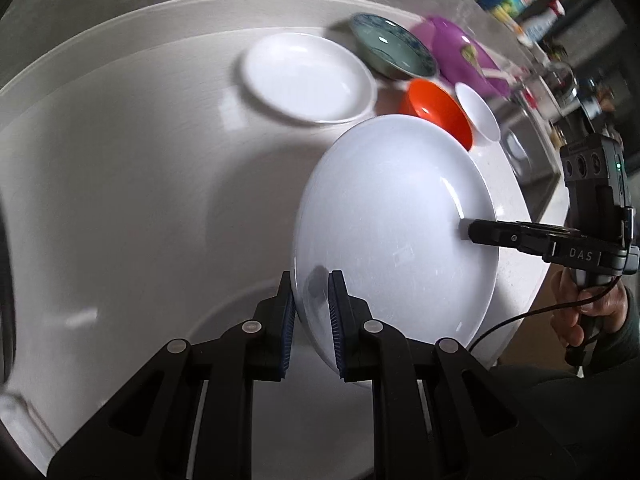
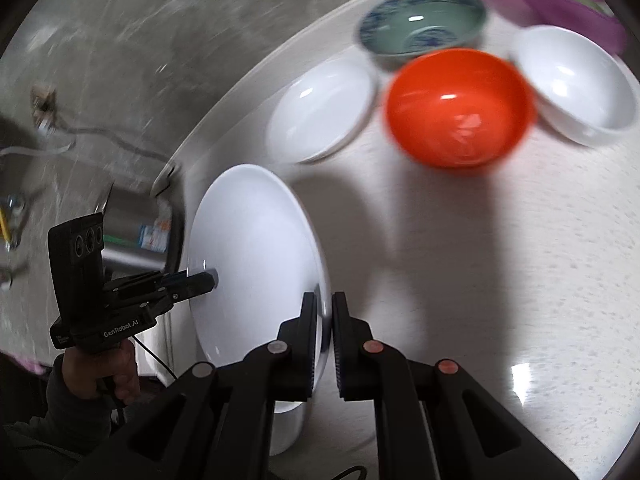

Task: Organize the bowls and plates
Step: 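Carry the plate with both grippers and lower it onto the other flat white plate, then set the plate down on the stack and open both grippers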

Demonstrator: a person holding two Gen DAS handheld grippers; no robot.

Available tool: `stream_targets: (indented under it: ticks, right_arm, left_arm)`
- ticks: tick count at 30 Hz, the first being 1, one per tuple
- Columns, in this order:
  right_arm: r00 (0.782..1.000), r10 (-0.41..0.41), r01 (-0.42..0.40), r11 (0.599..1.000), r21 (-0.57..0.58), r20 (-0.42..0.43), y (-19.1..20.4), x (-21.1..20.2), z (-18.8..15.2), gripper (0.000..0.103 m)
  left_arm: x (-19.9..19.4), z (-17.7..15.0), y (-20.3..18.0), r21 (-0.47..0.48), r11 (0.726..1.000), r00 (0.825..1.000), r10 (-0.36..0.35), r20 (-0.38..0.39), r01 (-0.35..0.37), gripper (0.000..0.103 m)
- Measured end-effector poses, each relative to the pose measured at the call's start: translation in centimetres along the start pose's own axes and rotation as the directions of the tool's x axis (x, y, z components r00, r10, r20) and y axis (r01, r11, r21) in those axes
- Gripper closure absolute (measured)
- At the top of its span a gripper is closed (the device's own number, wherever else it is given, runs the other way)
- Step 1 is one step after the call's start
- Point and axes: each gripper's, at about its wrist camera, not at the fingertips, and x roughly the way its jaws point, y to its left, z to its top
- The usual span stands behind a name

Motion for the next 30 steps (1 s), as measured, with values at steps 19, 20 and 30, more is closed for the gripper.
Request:
stream_targets:
  ticks: [19, 20, 30]
  right_arm:
    - [0.973, -0.054, -0.004, 0.968, -0.250, -0.226, 8.1, 8.0, -3.7, 0.093]
    - [0.971, -0.070, 0.008, 0.966, -0.259, -0.230, 8.2, 8.5, -4.0, 0.093]
    - [0.963, -0.143, 0.072, 0.954, -0.291, -0.229, 7.2, 10.4, -5.0, 0.093]
  left_arm:
    - [-3.4, -14.7, 6.6, -0.252, 0.964, 0.996, 0.088, 0.004, -0.085, 0.089]
    - [-3.3, -14.9, 6.6, -0.253, 0.964, 0.996, 0.091, 0.002, -0.088, 0.089]
    - [-1.1, -16.4, 6.1, -0.181, 0.971, 0.988, 0.152, -0.037, -0.157, 0.088]
